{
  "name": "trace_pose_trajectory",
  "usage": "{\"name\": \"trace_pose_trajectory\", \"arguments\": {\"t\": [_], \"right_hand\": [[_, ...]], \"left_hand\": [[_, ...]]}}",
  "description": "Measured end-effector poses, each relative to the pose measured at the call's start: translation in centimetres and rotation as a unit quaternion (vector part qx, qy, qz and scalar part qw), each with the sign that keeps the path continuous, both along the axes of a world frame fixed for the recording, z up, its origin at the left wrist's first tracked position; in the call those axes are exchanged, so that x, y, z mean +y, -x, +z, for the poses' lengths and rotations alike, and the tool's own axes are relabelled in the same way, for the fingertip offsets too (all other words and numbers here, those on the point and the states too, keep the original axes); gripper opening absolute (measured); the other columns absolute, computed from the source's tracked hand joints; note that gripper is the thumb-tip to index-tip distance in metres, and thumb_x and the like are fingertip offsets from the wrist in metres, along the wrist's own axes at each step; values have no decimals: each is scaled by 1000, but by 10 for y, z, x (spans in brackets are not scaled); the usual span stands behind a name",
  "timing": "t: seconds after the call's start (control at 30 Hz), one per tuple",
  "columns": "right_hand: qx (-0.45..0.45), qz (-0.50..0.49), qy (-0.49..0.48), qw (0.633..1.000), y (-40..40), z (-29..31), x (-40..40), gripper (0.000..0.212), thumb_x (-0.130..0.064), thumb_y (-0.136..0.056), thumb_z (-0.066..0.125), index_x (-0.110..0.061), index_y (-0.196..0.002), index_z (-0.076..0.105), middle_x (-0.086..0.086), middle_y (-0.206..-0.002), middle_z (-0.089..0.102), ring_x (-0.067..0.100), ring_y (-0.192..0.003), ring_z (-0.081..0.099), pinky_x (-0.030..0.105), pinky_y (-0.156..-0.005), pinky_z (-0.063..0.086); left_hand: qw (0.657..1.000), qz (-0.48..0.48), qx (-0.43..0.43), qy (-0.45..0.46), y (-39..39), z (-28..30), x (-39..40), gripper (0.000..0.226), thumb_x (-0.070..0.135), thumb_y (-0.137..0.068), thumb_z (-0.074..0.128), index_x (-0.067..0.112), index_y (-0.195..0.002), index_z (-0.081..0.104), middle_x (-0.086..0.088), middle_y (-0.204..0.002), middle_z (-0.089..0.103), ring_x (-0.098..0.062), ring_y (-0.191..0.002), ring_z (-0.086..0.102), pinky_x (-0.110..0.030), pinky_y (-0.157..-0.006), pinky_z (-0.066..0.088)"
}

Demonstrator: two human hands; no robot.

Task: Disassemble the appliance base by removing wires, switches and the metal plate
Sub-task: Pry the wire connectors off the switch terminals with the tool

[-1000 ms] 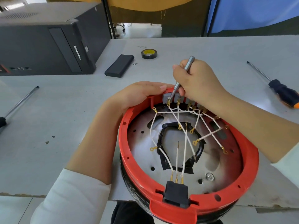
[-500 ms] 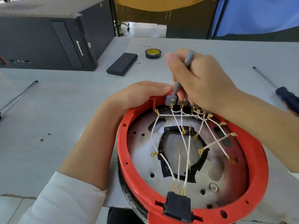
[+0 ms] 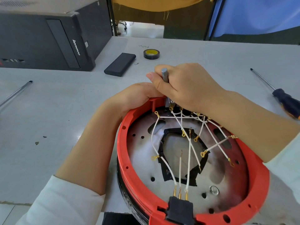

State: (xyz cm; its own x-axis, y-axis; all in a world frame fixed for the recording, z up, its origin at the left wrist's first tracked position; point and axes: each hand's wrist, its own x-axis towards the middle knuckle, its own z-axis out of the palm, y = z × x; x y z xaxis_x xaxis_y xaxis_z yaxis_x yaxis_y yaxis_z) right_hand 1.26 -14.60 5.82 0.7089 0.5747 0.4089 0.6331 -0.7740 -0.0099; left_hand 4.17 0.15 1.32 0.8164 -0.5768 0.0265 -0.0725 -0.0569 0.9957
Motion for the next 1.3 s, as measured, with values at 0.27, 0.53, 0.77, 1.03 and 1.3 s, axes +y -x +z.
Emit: {"name": "trace_pose_trajectory", "arguments": {"t": [0.27, 0.53, 0.77, 1.03, 1.3], "right_hand": [[73, -21, -72, 994, -9, -12, 4, 44, -44, -100, 31, -24, -60, 28, -7, -52, 35, 9, -50, 37, 31, -58, 26], [25, 27, -229, 973, -4, -12, -2, 47, -36, -98, 33, -8, -61, 41, 5, -47, 39, 22, -47, 42, 33, -51, 31], [-80, 26, -22, 996, 4, -7, 1, 35, -43, -96, 25, -19, -72, 35, -5, -47, 26, 19, -45, 30, 28, -49, 21], [61, -21, -130, 989, -11, -10, 4, 49, -43, -101, 30, -9, -69, 46, 1, -56, 43, 21, -55, 45, 31, -57, 29], [66, -22, -172, 983, -9, -16, 1, 48, -41, -101, 32, -11, -64, 44, -1, -53, 43, 19, -54, 45, 33, -58, 33]], "left_hand": [[995, 48, -37, -85, 1, 2, 0, 22, 3, -91, 49, 13, -82, 67, 7, -84, 70, 2, -81, 64, -14, -77, 49], [998, 1, 62, 3, 10, 5, -3, 27, 4, -95, 38, 6, -94, 66, 5, -83, 74, -3, -80, 69, -10, -67, 50], [988, 82, -59, -119, 10, 11, -2, 30, -2, -92, 42, 20, -78, 56, 17, -68, 64, 8, -68, 59, -3, -65, 41], [995, 43, 87, -14, 13, 6, -2, 27, 6, -93, 43, -9, -103, 63, -19, -102, 69, -21, -90, 68, -24, -78, 56], [997, 36, 65, -26, 8, 3, -3, 25, 6, -91, 45, -8, -99, 64, -17, -100, 68, -20, -92, 67, -27, -84, 53]]}}
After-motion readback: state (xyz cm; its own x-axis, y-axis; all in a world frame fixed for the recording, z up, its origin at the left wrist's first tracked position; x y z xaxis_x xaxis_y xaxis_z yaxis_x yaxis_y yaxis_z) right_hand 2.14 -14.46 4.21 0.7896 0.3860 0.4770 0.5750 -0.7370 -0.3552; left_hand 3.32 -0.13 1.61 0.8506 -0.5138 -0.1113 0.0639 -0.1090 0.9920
